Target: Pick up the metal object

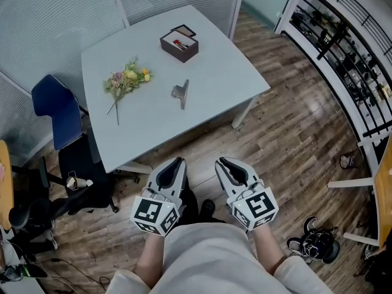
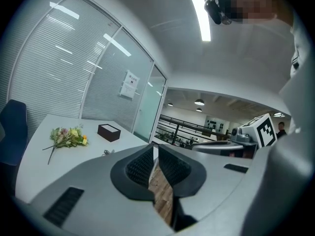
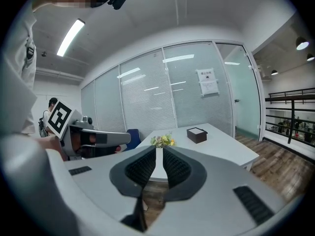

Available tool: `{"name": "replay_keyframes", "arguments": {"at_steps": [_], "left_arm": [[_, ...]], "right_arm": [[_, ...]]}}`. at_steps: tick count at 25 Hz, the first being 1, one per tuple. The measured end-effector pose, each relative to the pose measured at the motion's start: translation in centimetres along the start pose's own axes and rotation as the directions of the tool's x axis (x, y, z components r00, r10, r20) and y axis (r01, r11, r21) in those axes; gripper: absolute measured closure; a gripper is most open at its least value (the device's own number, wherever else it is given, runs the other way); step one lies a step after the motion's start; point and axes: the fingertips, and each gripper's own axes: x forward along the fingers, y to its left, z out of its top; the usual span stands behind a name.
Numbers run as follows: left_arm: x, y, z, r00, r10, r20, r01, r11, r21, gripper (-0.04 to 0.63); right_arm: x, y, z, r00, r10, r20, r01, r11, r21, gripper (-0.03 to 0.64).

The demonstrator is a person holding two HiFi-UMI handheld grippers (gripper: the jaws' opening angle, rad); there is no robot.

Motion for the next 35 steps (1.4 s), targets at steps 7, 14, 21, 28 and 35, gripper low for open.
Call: {"name": "replay_keyframes", "arguments": {"at_steps": [7, 14, 21, 28, 35], "left_arm": [[2.2, 2.5, 1.2, 1.0, 0.006, 0.003, -0.006, 1.0, -0.01, 0.571], [5.2, 5.3, 2.5, 1.0, -0.013, -0.004, 0.013, 1.0, -0.015, 0.548], [7.7, 8.1, 4.2, 0.999, -0.04, -0.015, 0.04, 0.999, -0.001, 0.524], [9.0, 10.7, 5.2, 0.997, -0.073, -0.028, 0.073, 0.997, -0.002, 0.506], [10.0, 13.4, 5.9, 0.993, -0.117, -0.036, 0.117, 0.993, -0.004, 0.506]], "right_arm": [[3.0, -1.3, 1.3, 1.0, 0.014, -0.009, -0.014, 1.0, -0.01, 0.557], [6.6, -3.3, 2.7, 1.0, 0.011, -0.014, -0.011, 1.0, -0.013, 0.557], [10.0, -4.5, 4.3, 1.0, -0.008, -0.019, 0.008, 1.0, -0.019, 0.541], [12.9, -5.1, 5.4, 0.999, -0.034, -0.018, 0.034, 0.999, -0.008, 0.531], [16.0, -4.5, 5.8, 0.999, -0.05, -0.019, 0.051, 0.999, 0.011, 0.525]]}}
